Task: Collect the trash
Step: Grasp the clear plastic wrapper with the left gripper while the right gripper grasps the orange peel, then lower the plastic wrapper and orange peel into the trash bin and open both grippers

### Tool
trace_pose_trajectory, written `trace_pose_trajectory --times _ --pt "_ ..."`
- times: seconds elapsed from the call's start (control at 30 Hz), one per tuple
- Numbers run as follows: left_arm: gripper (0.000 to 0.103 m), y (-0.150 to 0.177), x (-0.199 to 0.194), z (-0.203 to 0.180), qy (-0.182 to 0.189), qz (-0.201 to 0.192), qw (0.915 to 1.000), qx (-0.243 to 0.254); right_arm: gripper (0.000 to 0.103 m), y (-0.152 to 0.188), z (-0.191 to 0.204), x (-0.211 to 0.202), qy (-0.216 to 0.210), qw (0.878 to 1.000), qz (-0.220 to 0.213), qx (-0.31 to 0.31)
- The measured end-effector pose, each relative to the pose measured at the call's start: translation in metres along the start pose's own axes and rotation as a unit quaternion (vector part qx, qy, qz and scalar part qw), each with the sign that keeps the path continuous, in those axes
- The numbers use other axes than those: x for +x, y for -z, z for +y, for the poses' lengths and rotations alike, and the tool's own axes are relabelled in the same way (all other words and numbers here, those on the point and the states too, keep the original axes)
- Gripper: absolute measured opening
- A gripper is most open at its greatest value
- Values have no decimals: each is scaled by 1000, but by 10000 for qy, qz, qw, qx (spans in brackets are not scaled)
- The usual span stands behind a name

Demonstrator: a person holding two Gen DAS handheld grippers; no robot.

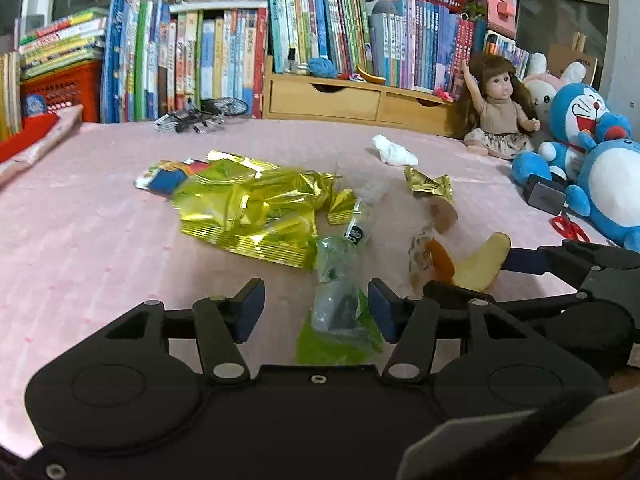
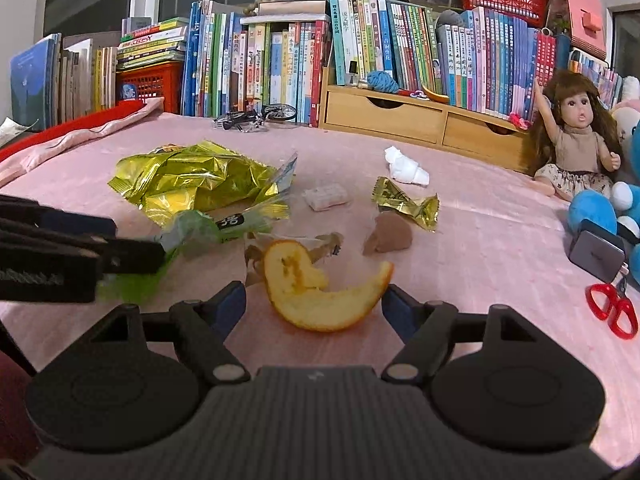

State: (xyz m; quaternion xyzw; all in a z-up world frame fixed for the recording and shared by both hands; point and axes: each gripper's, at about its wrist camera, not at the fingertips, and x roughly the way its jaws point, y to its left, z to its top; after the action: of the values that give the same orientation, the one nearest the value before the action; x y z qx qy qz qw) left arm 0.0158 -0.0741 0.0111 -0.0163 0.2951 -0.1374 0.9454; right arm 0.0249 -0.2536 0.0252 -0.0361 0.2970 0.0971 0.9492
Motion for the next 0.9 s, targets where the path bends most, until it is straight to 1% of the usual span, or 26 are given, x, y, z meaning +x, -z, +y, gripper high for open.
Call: trace_pose_trajectory --times 0.03,0.07,0.13,0.2,0.23,0.3,0.43,0.57,0.73,0.9 --pt "55 -1 4 0 35 20 10000 -28 74 -1 -1 0 18 10000 -3 35" --pt "54 -3 8 0 76 68 9999 -59 68 -1 -2 -2 49 10000 -18 61" --pt "47 -4 16 1 255 175 9993 -215 56 0 -4 -8 10 9999 -89 92" --pt "21 -3 22 2 418 316 9979 -375 50 0 -4 -13 10 9999 -149 77" --pt "18 -2 23 3 455 372 9973 -443 48 1 -3 -15 13 9998 -166 64" --pt "11 0 22 2 431 339 9975 -444 44 2 -2 -20 17 9998 -203 37" --pt "10 -1 7 -3 346 147 9989 -264 39 2 -2 -30 31 9993 -355 58" --pt "10 -5 -15 -3 315 -52 9993 -186 35 -1 -3 -40 -102 9985 -461 265" --pt "10 -3 -44 6 382 -126 9989 -234 31 0 1 -55 -319 9972 -552 384" --pt "10 5 -74 17 486 -87 9984 -265 28 5 9 -72 -543 9956 -621 441"
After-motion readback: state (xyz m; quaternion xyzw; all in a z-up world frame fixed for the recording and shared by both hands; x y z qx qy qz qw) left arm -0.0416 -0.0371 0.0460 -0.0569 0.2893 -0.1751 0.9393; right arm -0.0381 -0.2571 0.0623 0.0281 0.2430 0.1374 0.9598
